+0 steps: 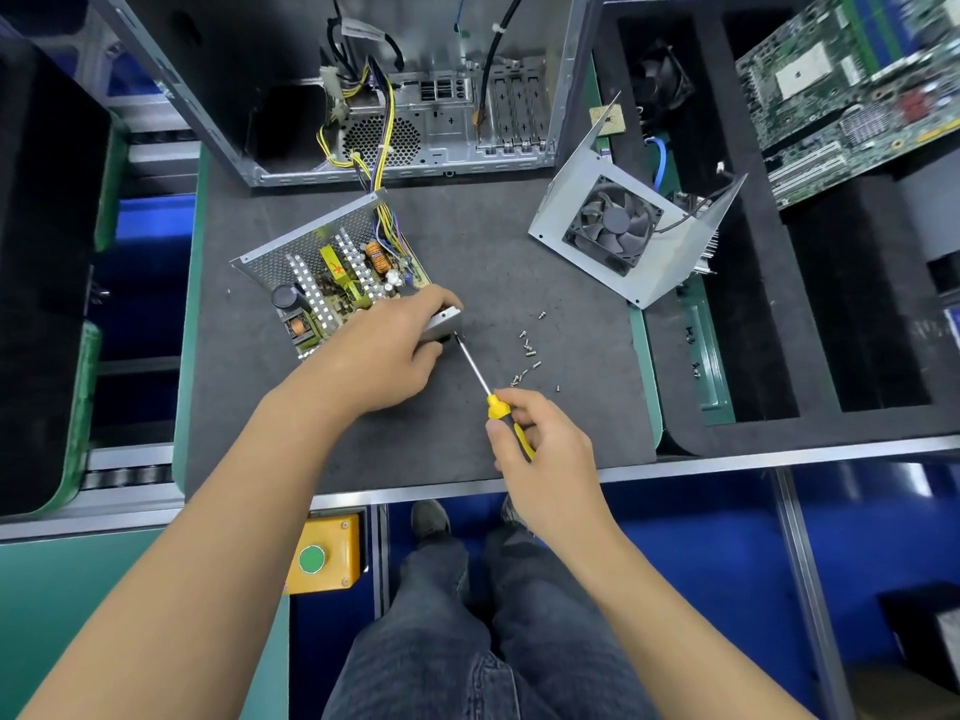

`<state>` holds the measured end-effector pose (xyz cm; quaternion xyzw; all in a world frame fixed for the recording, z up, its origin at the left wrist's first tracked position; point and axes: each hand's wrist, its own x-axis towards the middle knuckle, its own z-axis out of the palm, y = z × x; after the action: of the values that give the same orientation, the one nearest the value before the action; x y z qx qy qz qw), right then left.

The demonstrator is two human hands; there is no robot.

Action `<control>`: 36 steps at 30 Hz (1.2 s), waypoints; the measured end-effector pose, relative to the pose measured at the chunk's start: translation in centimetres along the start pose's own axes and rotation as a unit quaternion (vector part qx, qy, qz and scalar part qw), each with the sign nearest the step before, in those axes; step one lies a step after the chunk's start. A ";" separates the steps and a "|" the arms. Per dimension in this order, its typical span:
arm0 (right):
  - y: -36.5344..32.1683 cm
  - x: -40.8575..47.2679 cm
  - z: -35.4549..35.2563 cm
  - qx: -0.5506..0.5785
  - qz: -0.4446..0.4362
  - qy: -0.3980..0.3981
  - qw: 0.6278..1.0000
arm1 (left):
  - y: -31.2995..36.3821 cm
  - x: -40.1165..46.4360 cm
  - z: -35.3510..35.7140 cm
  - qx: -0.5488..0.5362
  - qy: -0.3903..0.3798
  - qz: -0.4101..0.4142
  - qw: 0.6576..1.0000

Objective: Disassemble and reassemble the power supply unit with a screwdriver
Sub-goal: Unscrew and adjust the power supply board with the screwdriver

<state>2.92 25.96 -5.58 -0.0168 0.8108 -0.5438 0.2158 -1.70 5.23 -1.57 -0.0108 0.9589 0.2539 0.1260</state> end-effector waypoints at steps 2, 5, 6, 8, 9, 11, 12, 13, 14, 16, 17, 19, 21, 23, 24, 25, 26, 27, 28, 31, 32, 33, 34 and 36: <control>0.0 -0.1 0.0 -0.003 -0.002 0.000 1.000 | 0.0 0.1 -0.1 0.009 -0.007 0.000 1.000; 0.0 -0.2 0.2 0.001 -0.003 0.002 1.000 | -0.3 0.2 0.1 -0.003 0.011 0.009 1.000; 0.1 -0.2 0.2 0.002 -0.002 0.003 1.000 | -0.3 0.2 0.1 -0.014 0.022 0.010 1.000; 0.1 -0.1 0.2 0.005 0.000 0.006 1.000 | -0.4 0.1 0.2 -0.029 0.041 0.012 0.999; 0.2 -0.1 0.2 0.009 0.004 0.009 1.000 | -0.4 0.0 0.2 -0.029 0.046 0.011 0.998; 0.3 -0.1 0.2 0.021 0.011 0.016 1.000 | -0.5 -0.1 0.3 -0.022 0.054 0.003 0.998; 0.3 -0.1 0.1 0.027 0.016 0.018 0.999 | -0.5 -0.1 0.4 -0.020 0.057 -0.001 0.998; 0.3 -0.1 0.1 0.031 0.019 0.018 0.999 | -0.5 0.0 0.6 -0.019 0.060 -0.004 0.998; 0.3 -0.1 0.1 0.033 0.021 0.016 0.999 | -0.4 0.0 0.7 -0.017 0.062 -0.006 0.998; 0.3 0.0 0.0 0.043 0.026 0.005 0.999 | -0.4 -0.1 1.0 -0.014 0.066 -0.006 0.998; 0.3 0.0 -0.1 0.057 0.031 -0.004 0.998 | -0.4 -0.1 1.1 -0.012 0.066 -0.006 0.998; 0.2 0.0 0.0 0.078 0.047 -0.012 0.996 | -0.4 -0.1 1.1 -0.007 0.065 -0.005 0.998; 0.3 0.1 0.1 0.067 0.052 0.008 0.996 | -0.5 -0.1 1.0 -0.004 0.066 -0.002 0.998; 0.3 0.1 0.3 0.087 0.065 0.036 0.993 | -0.5 0.0 1.0 -0.003 0.064 -0.004 0.998; 0.3 0.1 0.2 0.105 0.070 0.044 0.991 | -0.4 0.0 0.9 -0.007 0.064 -0.005 0.998; 0.2 0.2 0.2 0.116 0.074 0.050 0.989 | -0.4 0.0 0.9 -0.010 0.063 -0.008 0.998; 0.3 0.3 0.1 0.110 0.071 0.052 0.990 | -0.5 0.0 0.9 -0.013 0.061 -0.010 0.998; 0.2 0.4 0.1 0.100 0.075 0.048 0.991 | -0.5 0.0 0.9 -0.013 0.060 -0.015 0.998; 0.3 0.6 0.0 0.096 0.073 0.045 0.992 | -0.6 0.0 0.8 -0.013 0.058 -0.019 0.998; 0.4 0.6 -0.2 0.089 0.075 0.044 0.992 | -0.5 0.0 0.7 -0.016 0.047 -0.027 0.998; 0.5 0.5 -0.3 0.080 0.075 0.051 0.993 | -0.4 0.1 0.6 -0.018 0.044 -0.028 0.998; 0.5 0.4 -0.4 0.073 0.076 0.059 0.993 | -0.2 0.1 0.5 -0.021 0.040 -0.032 0.998; 0.4 0.4 -0.5 0.077 0.077 0.068 0.992 | -0.1 0.1 0.5 -0.023 0.037 -0.037 0.998; 0.1 0.5 -0.8 0.102 0.080 0.081 0.988 | 0.2 0.1 0.4 -0.021 0.031 -0.051 0.998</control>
<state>2.19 26.56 -5.58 0.1147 0.7645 -0.6042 0.1931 -1.77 5.61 -1.82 -0.0700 0.9550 0.2672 0.1082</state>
